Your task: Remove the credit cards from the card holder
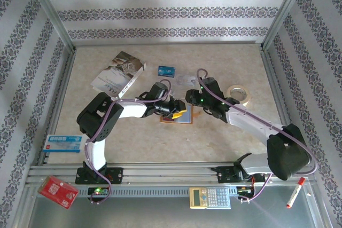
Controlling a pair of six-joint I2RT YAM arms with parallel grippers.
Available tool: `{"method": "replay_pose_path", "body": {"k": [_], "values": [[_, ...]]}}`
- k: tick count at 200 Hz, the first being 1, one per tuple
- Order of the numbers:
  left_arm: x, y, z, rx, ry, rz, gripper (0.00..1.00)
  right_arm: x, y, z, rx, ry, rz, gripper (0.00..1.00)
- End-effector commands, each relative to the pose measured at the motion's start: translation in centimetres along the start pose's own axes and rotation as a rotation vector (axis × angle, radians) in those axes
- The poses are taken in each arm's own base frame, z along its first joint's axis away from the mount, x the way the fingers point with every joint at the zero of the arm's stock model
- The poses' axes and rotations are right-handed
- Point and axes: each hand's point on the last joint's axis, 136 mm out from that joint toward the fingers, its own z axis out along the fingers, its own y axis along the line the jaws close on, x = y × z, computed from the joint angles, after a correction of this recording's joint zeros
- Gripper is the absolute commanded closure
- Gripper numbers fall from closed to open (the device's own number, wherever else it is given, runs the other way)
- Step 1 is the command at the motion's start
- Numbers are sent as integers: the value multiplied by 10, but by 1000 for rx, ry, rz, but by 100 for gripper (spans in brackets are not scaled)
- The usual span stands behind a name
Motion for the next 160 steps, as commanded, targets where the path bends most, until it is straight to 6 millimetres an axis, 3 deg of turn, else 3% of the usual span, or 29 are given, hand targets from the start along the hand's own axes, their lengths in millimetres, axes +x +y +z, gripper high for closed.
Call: {"method": "replay_pose_path", "body": {"k": [1, 29, 55, 72, 113, 160], "values": [[-5, -24, -12, 47, -27, 57, 50, -5, -1, -3, -22, -25, 24, 60], [-14, -21, -46, 10, -104, 75, 51, 4, 11, 7, -115, 34, 73, 60], [-24, 15, -81, -153, -185, 70, 56, 19, 23, 21, -188, 128, 145, 63], [-26, 34, -92, -238, -198, 66, 60, 34, 28, 33, -214, 192, 196, 67], [-28, 51, -83, -298, -155, 53, 70, 59, 33, 56, -191, 270, 251, 74], [-30, 55, -67, -272, -125, 51, 76, 79, 28, 71, -111, 333, 275, 78]]}}
